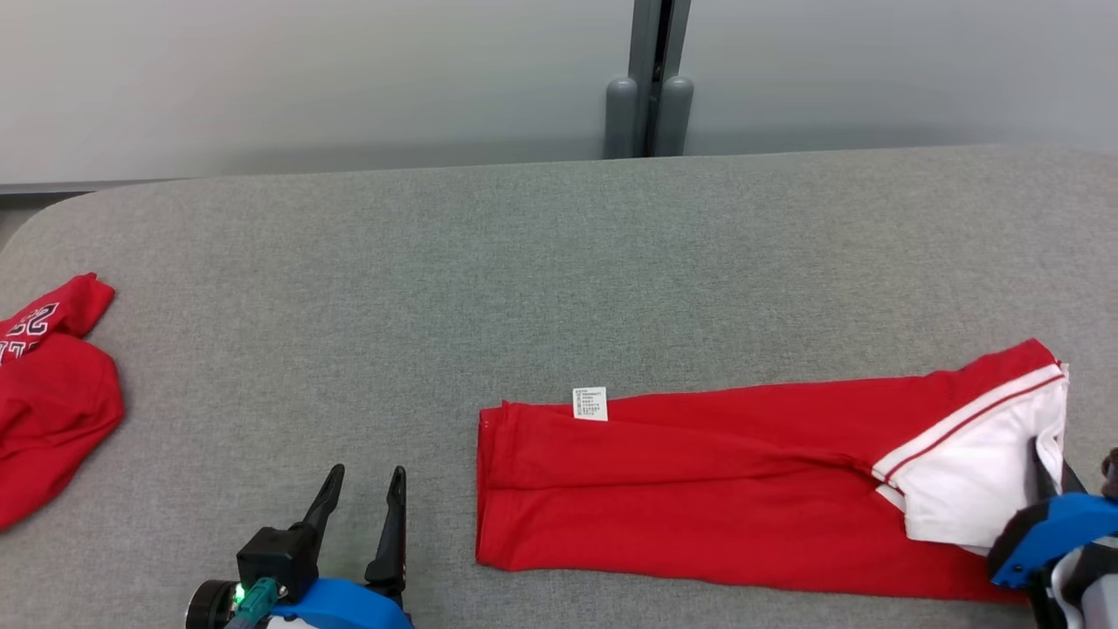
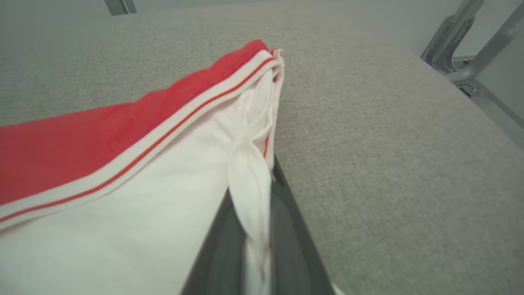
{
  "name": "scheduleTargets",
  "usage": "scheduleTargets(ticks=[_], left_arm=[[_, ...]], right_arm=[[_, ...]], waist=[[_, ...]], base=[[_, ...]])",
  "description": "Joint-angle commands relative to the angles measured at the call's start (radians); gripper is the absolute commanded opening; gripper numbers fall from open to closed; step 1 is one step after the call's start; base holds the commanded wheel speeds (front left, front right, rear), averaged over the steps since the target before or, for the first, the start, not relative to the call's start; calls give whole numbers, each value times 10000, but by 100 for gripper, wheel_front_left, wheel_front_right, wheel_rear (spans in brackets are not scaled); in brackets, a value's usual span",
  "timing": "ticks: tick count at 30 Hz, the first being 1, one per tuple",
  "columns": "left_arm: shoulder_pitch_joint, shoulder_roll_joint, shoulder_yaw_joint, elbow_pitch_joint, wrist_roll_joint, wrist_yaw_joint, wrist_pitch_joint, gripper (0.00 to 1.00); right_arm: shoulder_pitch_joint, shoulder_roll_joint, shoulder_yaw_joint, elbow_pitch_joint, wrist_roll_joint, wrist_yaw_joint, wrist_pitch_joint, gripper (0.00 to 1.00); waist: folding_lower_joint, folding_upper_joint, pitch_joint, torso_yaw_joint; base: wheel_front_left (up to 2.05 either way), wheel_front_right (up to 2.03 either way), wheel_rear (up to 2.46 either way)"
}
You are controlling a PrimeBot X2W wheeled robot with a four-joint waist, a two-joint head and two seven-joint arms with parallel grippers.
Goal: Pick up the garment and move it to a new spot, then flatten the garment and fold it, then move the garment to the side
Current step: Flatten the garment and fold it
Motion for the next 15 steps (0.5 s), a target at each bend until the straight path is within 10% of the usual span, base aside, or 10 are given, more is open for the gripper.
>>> scheduleTargets(ticks=[1,15], left_arm=[[50,-23,-49,1,27,-12,-26,100],[223,-130,-128,222,7,-12,-26,100]], right_arm=[[-65,217,115,-275,-112,-15,-101,0],[932,1680,4248,-3932,1978,-9,-147,0]], waist=[[-1,-1,-102,-104],[-1,-1,-432,129]], base=[[0,0,0],[0,0,0]])
